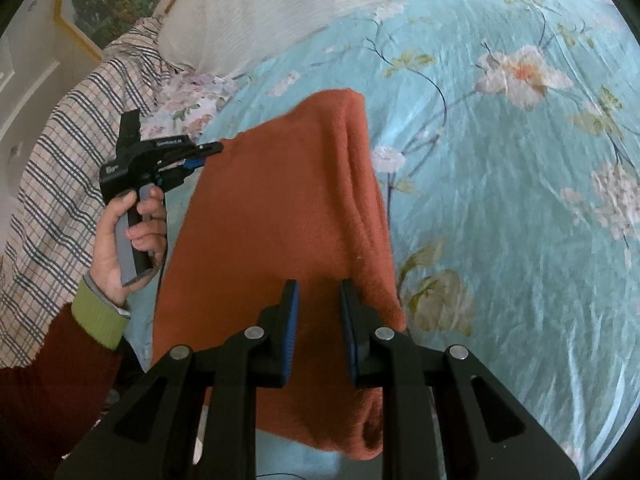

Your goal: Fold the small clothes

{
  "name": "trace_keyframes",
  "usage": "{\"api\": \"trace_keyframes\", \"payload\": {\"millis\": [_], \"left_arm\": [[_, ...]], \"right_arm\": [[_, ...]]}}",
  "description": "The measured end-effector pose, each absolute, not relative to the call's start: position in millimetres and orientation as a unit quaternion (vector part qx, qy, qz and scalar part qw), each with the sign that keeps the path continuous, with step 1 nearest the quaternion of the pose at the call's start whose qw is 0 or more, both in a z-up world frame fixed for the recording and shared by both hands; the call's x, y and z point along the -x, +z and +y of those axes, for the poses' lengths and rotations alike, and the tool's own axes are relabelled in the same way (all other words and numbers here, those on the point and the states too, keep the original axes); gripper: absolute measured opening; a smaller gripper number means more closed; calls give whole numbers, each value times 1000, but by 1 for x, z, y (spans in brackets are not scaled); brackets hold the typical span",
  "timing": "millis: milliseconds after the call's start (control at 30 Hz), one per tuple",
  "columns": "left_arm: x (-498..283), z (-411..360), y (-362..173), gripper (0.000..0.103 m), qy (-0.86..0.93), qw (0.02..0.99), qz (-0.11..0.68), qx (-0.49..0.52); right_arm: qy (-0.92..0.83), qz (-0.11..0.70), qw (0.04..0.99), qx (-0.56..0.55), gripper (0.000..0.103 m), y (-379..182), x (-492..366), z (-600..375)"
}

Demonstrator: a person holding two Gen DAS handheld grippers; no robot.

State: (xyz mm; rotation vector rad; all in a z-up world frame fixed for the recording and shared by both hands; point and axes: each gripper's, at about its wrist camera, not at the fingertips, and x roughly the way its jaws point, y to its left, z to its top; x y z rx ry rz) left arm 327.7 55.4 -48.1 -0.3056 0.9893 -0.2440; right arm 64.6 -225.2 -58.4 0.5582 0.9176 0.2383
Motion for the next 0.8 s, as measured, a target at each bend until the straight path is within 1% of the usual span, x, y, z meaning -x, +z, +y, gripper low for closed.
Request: {"api": "trace_keyframes", "payload": {"millis": [133,167,267,367,500,600,667,700,733,800], "left_arm": [[-299,62,-30,19,-119,874,450,139],[-282,62,-25,21,-130,876,445,135],[-245,58,-18,21,-160,875,439,126],[-196,50,-17,21,-202,868,441,107],[-140,37,-23,20,-254,852,451,80],[-115,30,-34,20,-265,840,468,66],[-103,30,-47,20,-258,836,481,53],[-100,31,-52,15,-253,836,484,53],[-99,32,-56,14,-251,836,484,54],[-93,30,-54,14,-247,844,475,37]], "right_arm": [[123,428,857,-259,22,-53,-64,-219],[119,432,856,-260,22,-56,-65,-218],[102,449,846,-268,22,-68,-68,-220],[103,438,849,-278,22,-62,-63,-222],[101,428,859,-262,22,-48,-55,-222],[77,452,855,-242,22,-60,-56,-223],[81,457,850,-251,22,-71,-54,-226],[80,453,852,-251,22,-71,-52,-226],[78,453,854,-246,22,-70,-51,-224],[74,454,855,-239,22,-68,-51,-222]]}}
